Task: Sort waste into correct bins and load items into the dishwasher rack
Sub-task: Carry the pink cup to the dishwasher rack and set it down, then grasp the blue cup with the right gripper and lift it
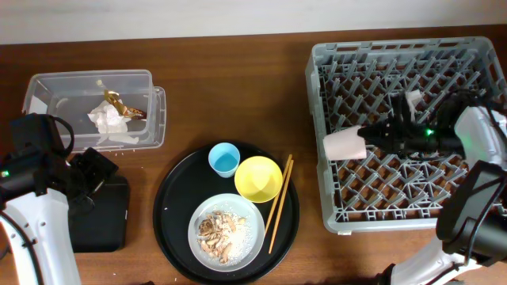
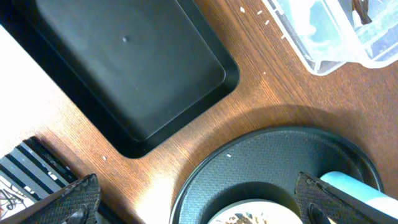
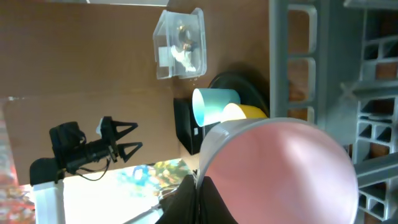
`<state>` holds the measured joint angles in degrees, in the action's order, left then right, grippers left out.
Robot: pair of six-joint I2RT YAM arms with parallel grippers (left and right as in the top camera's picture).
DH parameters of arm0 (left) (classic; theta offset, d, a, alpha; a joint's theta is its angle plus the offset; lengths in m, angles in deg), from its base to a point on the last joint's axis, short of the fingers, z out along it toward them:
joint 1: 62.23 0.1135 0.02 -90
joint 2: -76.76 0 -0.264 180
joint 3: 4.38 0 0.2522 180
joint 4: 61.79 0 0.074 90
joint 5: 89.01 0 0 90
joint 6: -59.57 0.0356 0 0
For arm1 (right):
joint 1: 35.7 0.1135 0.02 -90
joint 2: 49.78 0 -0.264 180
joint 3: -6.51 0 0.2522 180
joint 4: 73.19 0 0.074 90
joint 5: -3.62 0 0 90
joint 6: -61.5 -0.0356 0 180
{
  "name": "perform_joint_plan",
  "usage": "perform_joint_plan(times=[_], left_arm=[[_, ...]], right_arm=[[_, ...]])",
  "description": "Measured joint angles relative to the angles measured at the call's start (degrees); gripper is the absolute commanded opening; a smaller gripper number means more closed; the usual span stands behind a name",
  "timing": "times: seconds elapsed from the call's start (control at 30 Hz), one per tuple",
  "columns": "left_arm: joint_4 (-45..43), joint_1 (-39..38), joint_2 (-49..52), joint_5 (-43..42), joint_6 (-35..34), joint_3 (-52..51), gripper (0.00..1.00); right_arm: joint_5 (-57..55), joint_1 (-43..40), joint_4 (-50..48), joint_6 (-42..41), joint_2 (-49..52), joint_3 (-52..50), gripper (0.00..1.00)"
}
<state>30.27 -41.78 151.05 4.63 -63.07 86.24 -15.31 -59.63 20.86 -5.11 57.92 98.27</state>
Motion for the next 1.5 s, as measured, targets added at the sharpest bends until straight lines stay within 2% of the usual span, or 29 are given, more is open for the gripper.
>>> perform_joint_plan(times=[0.47, 0.6, 0.67, 0.73, 0.77, 0.8, 0.87, 0.9, 1.03, 1.2, 1.3, 1.4, 1.5], left_arm=[[0.00, 0.00, 0.00, 0.00, 0.00, 0.00, 0.99], [0.00, 0.00, -0.02, 0.00, 0.00, 0.00, 0.99], [0.02, 0.00, 0.00, 0.00, 0.00, 0.00, 0.99], [0.00, 0.00, 0.00, 0.00, 0.00, 0.00, 0.99], [0.00, 0.00, 0.00, 0.00, 0.00, 0.00, 0.99], [0.00, 0.00, 0.00, 0.00, 0.00, 0.00, 0.99], [0.00, 0.00, -0.02, 0.02, 0.00, 0.00, 0.99], [0.02, 0.00, 0.00, 0.00, 0.00, 0.00, 0.99], [0.00, 0.00, -0.02, 0.00, 0.00, 0.00, 0.99], [-0.02, 0.00, 0.00, 0.00, 0.00, 0.00, 0.99], [0.00, 0.00, 0.00, 0.00, 0.00, 0.00, 0.99], [0.00, 0.00, -0.02, 0.00, 0.00, 0.00, 0.99], [0.07, 0.00, 0.00, 0.00, 0.00, 0.00, 0.99]], right_arm=[[-1.25, -5.73, 1.05, 0.28, 2.99, -1.75, 0.05], [-5.18, -7.08, 0.85, -1.40, 3.02, -1.73, 0.21], [-9.33, -7.69, 0.83, -3.17, 3.06, -1.60, 0.24], [-12.76, -8.04, 0.81, -5.60, 3.06, 0.02, 0.34], [-14.53, -8.04, 0.81, -6.99, 3.04, 0.79, 0.43], [-17.09, -8.04, 0.79, -8.70, 2.91, 1.79, 0.59], [-21.20, -8.04, 0.79, -12.09, 1.77, 3.91, 0.76], [-22.97, -8.04, 0.74, -14.14, 0.52, 5.16, 0.80], [-29.24, -8.04, 2.25, -19.82, -8.02, 9.75, 0.79], [-30.77, -7.32, 3.67, -21.29, -20.94, 10.43, 0.79], [-31.28, 0.72, 3.39, -21.53, -27.98, 10.73, 0.78], [-33.55, 17.90, -2.69, -23.89, -30.56, 10.73, 0.77], [-45.55, 41.70, -16.02, -35.19, -26.95, 11.06, 0.77]])
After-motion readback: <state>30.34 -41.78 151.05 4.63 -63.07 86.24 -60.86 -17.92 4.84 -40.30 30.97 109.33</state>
